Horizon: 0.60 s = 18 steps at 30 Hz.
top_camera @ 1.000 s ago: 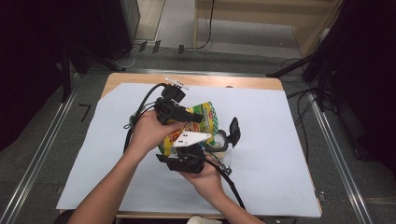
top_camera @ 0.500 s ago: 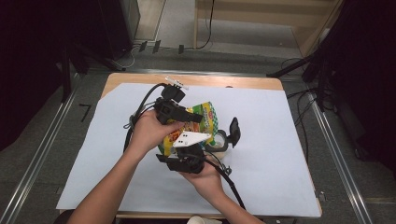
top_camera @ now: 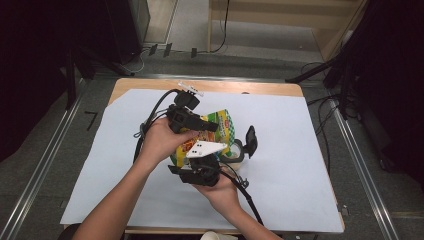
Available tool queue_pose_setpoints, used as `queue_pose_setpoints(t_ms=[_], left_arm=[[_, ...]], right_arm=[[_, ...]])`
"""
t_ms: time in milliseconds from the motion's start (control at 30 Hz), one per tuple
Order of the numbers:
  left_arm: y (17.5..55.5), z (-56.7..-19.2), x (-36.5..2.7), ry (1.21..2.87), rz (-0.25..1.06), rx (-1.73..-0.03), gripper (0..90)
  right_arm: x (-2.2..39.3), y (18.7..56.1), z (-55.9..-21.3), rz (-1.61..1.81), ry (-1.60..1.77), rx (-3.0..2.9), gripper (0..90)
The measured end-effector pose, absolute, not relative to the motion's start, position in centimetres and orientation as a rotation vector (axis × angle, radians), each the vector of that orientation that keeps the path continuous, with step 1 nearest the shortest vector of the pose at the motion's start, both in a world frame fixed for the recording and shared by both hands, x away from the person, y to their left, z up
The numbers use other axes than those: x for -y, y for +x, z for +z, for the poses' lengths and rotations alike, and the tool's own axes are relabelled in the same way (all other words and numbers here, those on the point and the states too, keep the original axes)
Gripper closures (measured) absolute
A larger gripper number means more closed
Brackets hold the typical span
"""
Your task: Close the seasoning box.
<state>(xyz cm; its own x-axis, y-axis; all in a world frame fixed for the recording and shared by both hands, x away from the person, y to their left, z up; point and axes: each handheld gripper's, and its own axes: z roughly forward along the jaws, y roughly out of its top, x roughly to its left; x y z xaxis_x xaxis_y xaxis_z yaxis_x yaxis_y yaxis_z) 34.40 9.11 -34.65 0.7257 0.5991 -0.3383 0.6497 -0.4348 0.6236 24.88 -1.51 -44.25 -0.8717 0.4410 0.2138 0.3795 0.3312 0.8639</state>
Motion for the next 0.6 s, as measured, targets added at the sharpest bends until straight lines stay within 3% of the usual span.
queue_pose_setpoints(t_ms=[600], left_arm=[[34.58,-34.65,-8.79,2.168,-0.102,-0.94,66.9]], right_arm=[[1.67,24.61,-44.16,1.626,0.817,-2.506,64.8]])
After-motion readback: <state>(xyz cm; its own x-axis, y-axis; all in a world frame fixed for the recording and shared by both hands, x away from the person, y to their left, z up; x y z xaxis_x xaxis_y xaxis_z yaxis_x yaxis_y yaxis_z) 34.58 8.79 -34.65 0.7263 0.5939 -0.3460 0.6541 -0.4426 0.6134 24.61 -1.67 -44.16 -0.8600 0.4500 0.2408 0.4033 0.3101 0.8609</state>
